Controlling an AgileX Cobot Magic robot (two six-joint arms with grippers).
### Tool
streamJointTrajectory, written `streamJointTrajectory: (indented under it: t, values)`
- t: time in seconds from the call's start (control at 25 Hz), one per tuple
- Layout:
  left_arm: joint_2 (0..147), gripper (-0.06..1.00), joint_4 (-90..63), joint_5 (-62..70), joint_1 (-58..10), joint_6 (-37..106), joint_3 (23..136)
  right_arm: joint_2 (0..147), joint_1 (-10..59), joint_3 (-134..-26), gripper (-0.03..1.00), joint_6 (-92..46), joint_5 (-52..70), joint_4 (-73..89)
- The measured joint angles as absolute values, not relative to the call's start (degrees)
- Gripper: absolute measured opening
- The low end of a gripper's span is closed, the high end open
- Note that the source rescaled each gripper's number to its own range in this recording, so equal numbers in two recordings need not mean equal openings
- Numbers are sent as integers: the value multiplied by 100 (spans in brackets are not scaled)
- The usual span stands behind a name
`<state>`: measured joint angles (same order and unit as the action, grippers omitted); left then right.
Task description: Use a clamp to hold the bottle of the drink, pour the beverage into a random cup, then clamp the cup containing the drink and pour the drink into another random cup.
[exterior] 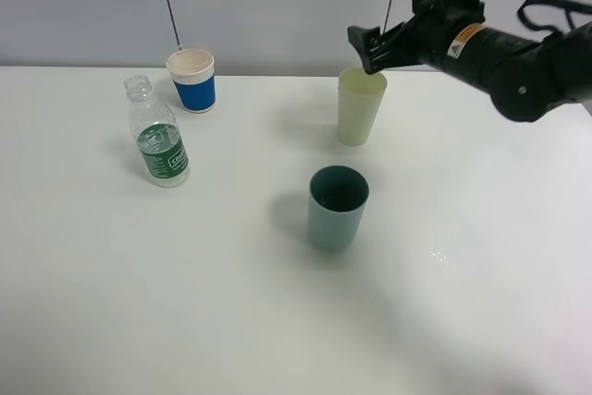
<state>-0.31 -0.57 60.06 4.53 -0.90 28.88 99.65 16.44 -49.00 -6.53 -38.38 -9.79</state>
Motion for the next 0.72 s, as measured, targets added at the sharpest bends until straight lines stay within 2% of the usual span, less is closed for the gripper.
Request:
streamJointTrajectory:
  t: [0.24, 0.72]
  values:
    - [-31, 100, -57, 6006, 453, -90, 2888, 8716, 1445, -4900, 100, -600, -2652, -631]
    - [-31, 100, -57, 6006, 453, -90, 2888, 6792, -10, -4900, 100, -441, -719, -612]
